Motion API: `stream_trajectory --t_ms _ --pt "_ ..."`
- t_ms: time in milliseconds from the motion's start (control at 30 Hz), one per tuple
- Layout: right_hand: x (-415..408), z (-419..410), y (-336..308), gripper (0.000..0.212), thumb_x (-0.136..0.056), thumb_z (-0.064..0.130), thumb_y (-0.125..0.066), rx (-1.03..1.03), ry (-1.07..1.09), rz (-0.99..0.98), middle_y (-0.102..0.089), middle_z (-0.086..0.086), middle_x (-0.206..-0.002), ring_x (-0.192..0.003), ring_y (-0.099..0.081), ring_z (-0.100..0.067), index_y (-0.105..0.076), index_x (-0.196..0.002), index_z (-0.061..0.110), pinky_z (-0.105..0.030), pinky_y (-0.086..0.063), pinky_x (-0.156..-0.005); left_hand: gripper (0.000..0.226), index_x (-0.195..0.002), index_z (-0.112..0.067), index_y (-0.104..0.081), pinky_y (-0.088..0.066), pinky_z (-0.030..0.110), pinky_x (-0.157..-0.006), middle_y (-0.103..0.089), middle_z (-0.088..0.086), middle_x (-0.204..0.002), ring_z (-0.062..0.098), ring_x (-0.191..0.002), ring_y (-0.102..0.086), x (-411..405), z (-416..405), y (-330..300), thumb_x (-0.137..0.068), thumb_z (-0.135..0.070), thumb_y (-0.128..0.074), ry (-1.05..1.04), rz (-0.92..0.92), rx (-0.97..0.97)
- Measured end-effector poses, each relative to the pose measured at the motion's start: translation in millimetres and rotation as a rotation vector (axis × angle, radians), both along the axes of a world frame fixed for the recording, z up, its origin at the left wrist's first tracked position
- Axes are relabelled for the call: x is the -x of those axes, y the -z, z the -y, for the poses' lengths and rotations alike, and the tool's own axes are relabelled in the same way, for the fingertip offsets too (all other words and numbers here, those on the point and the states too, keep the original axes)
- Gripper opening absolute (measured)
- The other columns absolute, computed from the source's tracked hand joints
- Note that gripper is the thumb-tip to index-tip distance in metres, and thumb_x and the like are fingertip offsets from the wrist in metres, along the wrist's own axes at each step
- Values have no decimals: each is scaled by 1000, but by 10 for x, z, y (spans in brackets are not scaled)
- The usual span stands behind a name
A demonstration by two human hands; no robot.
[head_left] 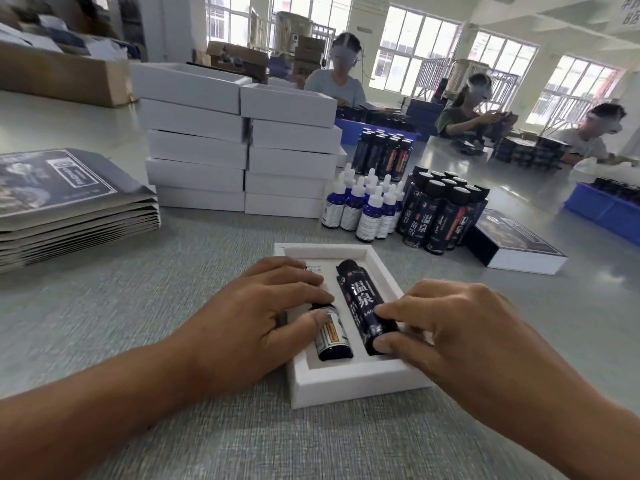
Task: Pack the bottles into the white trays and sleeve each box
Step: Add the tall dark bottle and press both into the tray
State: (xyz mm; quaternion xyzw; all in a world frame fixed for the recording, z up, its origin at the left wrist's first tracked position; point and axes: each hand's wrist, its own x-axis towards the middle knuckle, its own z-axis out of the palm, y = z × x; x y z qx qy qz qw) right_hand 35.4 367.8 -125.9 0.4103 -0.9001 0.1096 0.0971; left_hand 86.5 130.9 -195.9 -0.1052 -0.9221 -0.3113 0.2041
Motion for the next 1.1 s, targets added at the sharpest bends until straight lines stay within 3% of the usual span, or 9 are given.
stream_trajectory --t_ms 200,500,667,833,967,1100 --pt "127 -43 27 47 -77 67 -53 -12 -60 61 -59 33 -120 -114 -44 13 -69 -113 42 -10 -32 -88 47 -121 -41 -68 -35 26 -110 -56 -29 -129 -3 -135 -35 -6 -4 -8 -89 -63 -41 3 11 1" --pt "110 -69 118 43 -79 60 -56 112 -72 118 -66 25 -119 -108 -59 10 -73 -110 35 -16 -46 -95 46 -121 -42 -67 -32 21 -109 -56 -30 -128 -5 -135 -35 1 -8 -3 -89 -63 -41 -1 12 2" --pt "167 -97 128 47 -75 64 -54 150 -74 169 -64 29 -118 -115 -50 19 -70 -112 40 -2 -38 -95 45 -121 -43 -67 -31 21 -108 -56 -31 -128 -3 -136 -35 3 -10 -3 -89 -63 -42 -4 17 6" --pt "215 -109 118 46 -75 65 -53 97 -89 181 -60 34 -122 -125 -43 19 -68 -114 45 -14 -38 -104 46 -121 -42 -67 -28 14 -107 -56 -30 -129 -8 -134 -33 2 -13 -6 -89 -62 -42 -3 18 4" --pt "237 -98 51 54 -76 71 -41 -22 -128 145 -52 40 -125 -126 -38 20 -65 -117 46 -15 -35 -107 47 -121 -42 -67 -30 19 -108 -57 -29 -129 -8 -134 -33 -4 -20 -15 -88 -63 -42 -10 28 -4" --pt "260 -74 -8 43 -85 61 -46 -137 -128 112 -52 37 -129 -127 -41 17 -65 -120 44 -21 -37 -111 47 -122 -43 -66 -32 22 -108 -56 -29 -130 -9 -134 -33 -3 -20 -16 -88 -64 -41 -11 45 -4"
